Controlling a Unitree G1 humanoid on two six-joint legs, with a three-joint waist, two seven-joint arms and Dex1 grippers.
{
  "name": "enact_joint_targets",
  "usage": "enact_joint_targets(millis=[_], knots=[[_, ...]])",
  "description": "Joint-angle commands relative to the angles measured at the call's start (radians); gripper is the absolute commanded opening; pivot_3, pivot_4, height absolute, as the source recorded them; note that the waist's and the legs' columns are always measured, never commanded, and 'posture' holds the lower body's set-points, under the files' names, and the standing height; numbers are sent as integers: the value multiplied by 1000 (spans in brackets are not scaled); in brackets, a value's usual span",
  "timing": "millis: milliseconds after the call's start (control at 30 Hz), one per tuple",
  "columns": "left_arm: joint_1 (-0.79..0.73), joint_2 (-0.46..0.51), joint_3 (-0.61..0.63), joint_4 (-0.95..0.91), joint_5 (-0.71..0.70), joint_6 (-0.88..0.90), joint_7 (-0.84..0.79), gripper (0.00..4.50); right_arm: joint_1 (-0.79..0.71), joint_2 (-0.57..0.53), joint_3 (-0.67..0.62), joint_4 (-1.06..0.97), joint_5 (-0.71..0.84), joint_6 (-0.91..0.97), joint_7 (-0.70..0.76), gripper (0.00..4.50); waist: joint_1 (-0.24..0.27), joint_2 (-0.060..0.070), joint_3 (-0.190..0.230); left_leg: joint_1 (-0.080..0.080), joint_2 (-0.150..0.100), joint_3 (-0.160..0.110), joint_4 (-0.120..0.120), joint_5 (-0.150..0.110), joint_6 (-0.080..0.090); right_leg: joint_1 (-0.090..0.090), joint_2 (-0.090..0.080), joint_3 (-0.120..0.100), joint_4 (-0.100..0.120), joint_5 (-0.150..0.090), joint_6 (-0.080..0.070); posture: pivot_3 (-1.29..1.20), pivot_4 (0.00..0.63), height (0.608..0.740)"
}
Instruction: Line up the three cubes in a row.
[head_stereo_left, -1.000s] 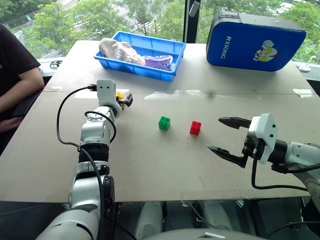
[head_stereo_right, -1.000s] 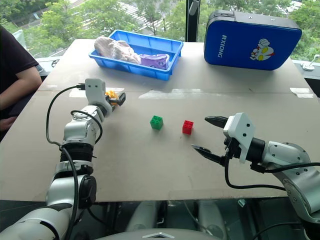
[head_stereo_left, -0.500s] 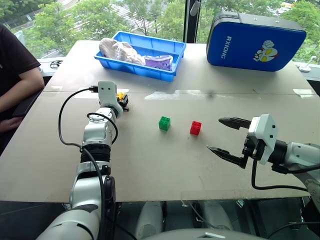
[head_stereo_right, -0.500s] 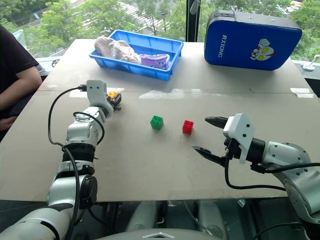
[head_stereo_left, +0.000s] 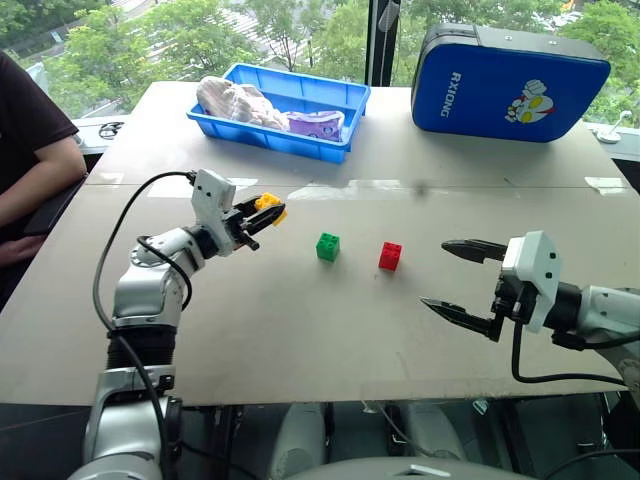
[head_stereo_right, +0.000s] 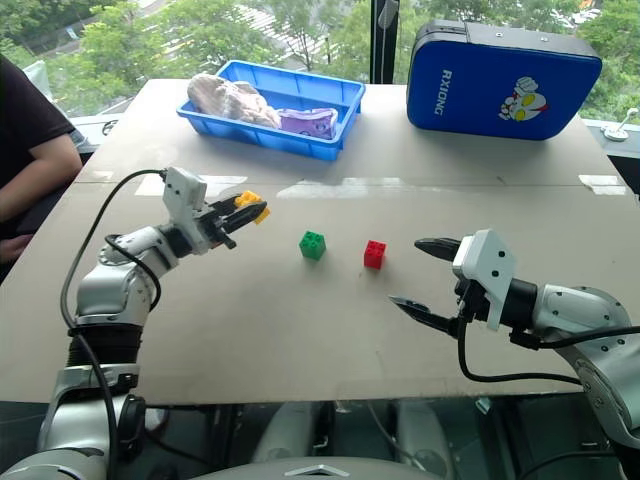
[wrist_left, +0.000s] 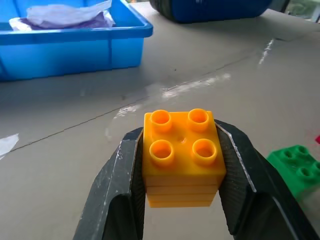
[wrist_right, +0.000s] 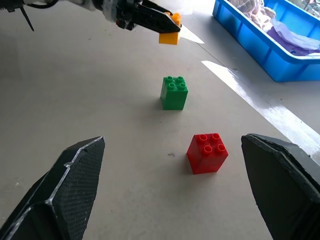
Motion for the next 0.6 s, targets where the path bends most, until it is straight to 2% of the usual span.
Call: enact_joint_targets(millis=[33,100,267,433,600], knots=[[-98,96,-109,164,29,-111,-355,1314,0,-5,-26,-10,0,-36,13,4500,3,0,0,0,0,1,0,0,0,1,0,-1,0,0,0,0,150,740],[-192,109,-162,316,71,-202,-477,1314,6,1,-23,-17,-5,-40,6,4500,5,0,0,0,-1,1,2,0,0,2,0,-3,-1,0,0,0,150,740],[-374,81,-251,630,182,-435,-636,1314,25,11,-16,-44,-14,-41,-11,4500,1,0,0,-2,-2,1,4,0,0,3,0,-3,-1,0,0,0,150,740],[-475,76,-336,826,234,-615,-654,1314,54,7,-26,-78,-14,-39,-27,4500,-2,0,0,-3,-2,1,4,-1,1,2,1,-2,-2,1,3,0,150,740],[-535,65,-336,931,253,-686,-654,1314,80,0,-56,-92,-6,-41,-26,4500,0,-1,0,-3,-1,0,4,-1,1,2,2,-3,-1,1,2,0,150,740]])
